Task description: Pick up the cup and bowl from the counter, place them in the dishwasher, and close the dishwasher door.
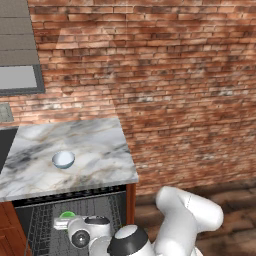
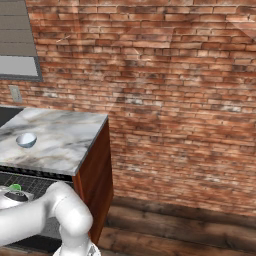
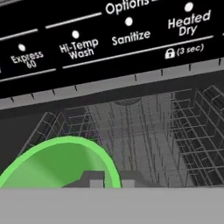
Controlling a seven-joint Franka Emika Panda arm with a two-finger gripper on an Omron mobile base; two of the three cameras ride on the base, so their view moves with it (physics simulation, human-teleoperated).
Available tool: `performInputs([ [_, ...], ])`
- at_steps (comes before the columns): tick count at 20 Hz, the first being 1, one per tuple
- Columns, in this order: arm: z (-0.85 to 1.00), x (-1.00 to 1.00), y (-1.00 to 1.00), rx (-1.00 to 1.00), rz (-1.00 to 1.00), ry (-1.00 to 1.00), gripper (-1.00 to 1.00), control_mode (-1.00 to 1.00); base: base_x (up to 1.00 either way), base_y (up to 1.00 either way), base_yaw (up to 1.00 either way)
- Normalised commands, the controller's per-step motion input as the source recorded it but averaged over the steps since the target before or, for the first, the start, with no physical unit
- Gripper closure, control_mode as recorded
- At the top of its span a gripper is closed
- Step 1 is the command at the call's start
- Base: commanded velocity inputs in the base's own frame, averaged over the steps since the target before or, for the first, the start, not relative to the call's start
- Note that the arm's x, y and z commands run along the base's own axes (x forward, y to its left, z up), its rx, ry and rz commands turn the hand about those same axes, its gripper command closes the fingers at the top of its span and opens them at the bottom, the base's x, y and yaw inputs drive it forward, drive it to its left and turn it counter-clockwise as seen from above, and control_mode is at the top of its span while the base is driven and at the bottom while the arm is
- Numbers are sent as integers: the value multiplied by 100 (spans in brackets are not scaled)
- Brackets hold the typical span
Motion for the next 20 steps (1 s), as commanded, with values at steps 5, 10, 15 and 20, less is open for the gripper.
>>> performInputs([
  [5, -44, 0, 15, 0, 0, 0, 100, -100, 0, 0, 0],
  [10, -39, 0, 9, 0, 0, 0, 100, -100, 0, 0, 0],
  [15, -34, 0, 4, 0, 0, 0, 100, -100, 0, 0, 0],
  [20, -33, 0, 1, 0, 0, 0, 100, -100, 0, 0, 0],
])
